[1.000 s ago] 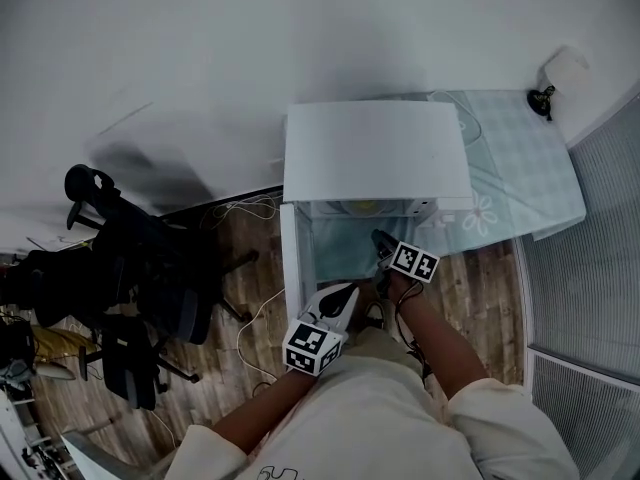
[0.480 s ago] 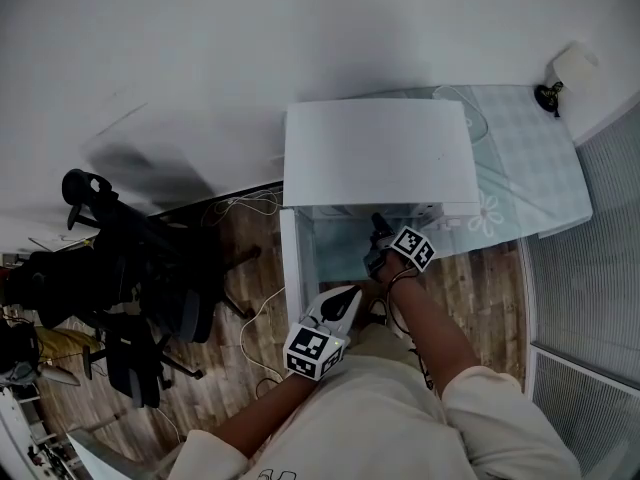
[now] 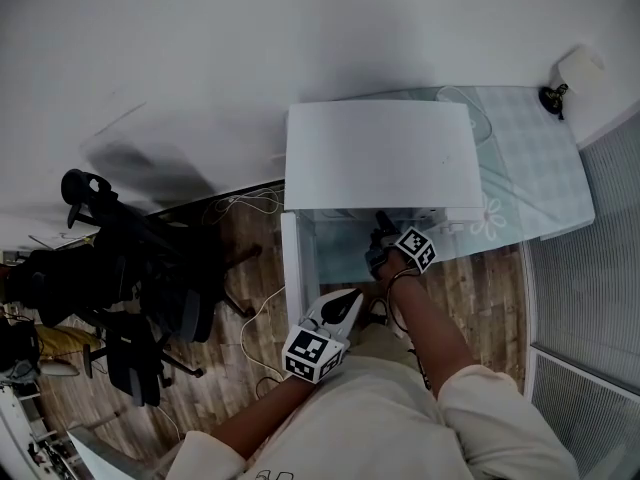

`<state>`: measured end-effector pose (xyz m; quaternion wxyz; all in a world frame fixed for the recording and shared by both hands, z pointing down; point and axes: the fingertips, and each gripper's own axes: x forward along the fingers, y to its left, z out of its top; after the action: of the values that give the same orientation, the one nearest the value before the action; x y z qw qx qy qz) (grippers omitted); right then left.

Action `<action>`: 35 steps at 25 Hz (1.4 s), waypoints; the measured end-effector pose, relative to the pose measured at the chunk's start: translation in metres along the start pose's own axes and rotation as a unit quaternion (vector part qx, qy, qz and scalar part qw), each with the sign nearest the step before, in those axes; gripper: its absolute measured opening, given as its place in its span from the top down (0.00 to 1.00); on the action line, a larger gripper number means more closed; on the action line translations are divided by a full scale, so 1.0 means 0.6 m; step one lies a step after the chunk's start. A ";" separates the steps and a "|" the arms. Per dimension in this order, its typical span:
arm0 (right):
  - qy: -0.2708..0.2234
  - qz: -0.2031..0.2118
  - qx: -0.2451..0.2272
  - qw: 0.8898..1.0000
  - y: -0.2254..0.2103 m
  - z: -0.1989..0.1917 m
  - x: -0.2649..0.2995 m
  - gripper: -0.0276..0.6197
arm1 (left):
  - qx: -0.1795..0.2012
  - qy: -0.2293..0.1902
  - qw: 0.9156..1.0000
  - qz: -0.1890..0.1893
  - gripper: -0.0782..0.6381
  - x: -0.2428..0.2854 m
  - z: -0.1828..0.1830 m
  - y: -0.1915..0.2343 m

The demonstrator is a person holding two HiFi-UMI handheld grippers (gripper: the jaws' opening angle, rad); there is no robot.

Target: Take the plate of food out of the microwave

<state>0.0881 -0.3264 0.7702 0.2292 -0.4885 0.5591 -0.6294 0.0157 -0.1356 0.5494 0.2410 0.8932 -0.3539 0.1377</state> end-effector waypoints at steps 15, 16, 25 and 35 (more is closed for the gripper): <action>0.002 0.029 0.006 1.000 0.020 0.003 -0.019 0.93 | 0.003 -0.001 1.000 -0.014 0.89 0.007 0.006 -0.003; 0.003 0.030 0.007 1.000 0.020 0.003 -0.024 0.93 | 0.004 -0.003 1.000 -0.015 0.89 0.007 0.008 -0.004; 0.017 0.041 0.009 0.999 0.025 -0.017 -0.063 0.93 | 0.006 -0.010 1.000 -0.021 0.89 0.007 0.008 -0.012; 0.025 0.076 0.030 0.996 0.042 -0.025 -0.096 0.93 | 0.009 -0.016 1.000 -0.025 0.89 0.000 0.008 -0.023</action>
<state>0.0928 -0.2779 0.7277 0.2768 -0.4214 0.5814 -0.6386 0.0259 -0.1293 0.5406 0.2309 0.9060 -0.3338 0.1202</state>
